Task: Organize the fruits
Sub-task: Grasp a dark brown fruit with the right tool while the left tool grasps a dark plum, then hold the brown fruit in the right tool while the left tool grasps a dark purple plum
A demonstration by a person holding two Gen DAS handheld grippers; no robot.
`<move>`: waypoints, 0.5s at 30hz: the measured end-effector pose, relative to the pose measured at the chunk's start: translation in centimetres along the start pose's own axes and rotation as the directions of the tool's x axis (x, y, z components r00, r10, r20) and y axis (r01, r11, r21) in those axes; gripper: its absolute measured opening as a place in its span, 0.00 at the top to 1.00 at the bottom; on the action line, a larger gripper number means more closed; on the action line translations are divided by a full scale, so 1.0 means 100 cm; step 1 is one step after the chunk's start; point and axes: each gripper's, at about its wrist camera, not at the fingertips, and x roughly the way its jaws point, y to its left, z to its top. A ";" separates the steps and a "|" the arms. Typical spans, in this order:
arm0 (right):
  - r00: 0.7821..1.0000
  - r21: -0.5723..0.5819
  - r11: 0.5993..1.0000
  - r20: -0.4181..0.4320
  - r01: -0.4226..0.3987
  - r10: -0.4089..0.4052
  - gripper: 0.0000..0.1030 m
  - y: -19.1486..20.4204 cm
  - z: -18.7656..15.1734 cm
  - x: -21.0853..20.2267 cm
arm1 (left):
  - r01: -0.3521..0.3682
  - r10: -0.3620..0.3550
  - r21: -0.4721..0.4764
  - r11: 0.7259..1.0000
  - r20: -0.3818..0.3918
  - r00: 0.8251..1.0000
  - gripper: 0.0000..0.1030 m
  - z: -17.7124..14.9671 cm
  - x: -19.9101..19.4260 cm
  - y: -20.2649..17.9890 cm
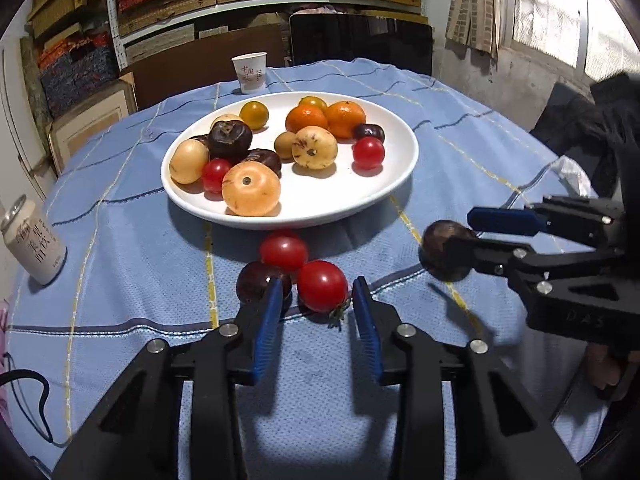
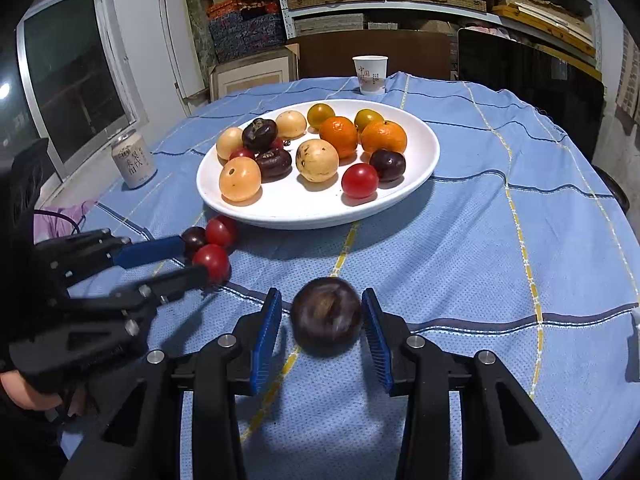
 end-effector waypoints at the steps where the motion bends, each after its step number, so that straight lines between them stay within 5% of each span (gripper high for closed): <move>1: 1.000 0.002 1.000 0.000 -0.007 0.007 0.59 -0.001 0.000 0.000 | -0.006 0.006 0.002 1.000 0.006 1.000 0.63 0.000 -0.001 -0.001; 5: 1.000 0.011 1.000 -0.012 -0.022 0.022 0.59 -0.002 0.000 0.002 | 0.036 -0.037 0.013 0.999 0.038 0.999 0.44 0.001 -0.008 -0.004; 9: 1.000 0.015 1.000 -0.020 -0.021 0.022 0.58 -0.003 0.000 0.004 | 0.038 -0.038 0.024 0.999 0.006 0.999 0.44 0.001 -0.002 -0.006; 15: 0.999 0.025 0.999 -0.022 -0.031 0.032 0.58 -0.005 -0.001 0.004 | 0.002 -0.001 -0.180 0.984 0.003 1.000 0.43 0.003 -0.001 0.050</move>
